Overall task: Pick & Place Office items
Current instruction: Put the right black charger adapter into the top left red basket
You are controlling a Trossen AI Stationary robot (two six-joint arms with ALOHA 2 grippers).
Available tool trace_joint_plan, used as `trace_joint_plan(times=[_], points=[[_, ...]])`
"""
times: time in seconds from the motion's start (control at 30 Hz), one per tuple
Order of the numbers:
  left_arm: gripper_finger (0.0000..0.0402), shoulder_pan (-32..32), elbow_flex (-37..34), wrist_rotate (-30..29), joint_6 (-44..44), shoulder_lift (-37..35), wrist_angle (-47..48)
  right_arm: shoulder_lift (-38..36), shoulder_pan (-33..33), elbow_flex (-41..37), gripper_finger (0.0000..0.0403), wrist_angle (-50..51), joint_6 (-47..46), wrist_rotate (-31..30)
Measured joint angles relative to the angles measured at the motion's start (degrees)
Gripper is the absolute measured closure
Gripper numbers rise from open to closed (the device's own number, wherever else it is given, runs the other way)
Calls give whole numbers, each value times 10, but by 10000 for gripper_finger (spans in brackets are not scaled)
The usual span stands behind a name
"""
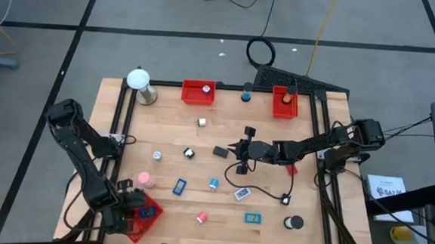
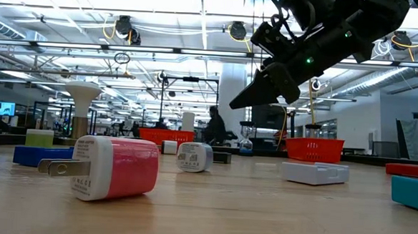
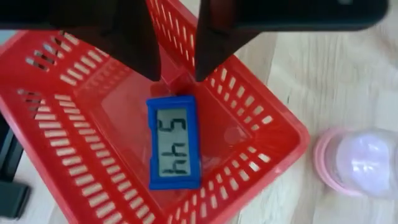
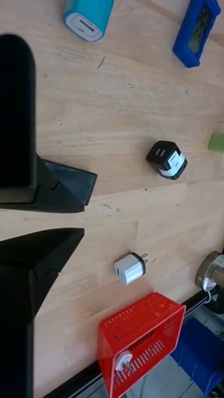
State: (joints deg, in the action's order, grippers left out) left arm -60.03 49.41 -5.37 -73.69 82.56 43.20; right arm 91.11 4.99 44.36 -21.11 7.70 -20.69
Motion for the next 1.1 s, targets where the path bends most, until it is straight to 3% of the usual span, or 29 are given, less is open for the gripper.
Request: trace_joint_plan(times=[0.2,0.5,0.7,0.9,1.1], points=[[345,3,0,13,-1,0,1,0,0,0,358,4,5,0],[350,40,0,57,35,0,1,0,0,0,358,5,7,0],[350,64,14,27,89,0,2,0,0,0,358,12,7,1],[351,116,36,-82,218,-7,-30,0,0,0,358,12,7,0],[351,232,-12,-75,451,-24,-251,0,0,0,389,12,6,28]])
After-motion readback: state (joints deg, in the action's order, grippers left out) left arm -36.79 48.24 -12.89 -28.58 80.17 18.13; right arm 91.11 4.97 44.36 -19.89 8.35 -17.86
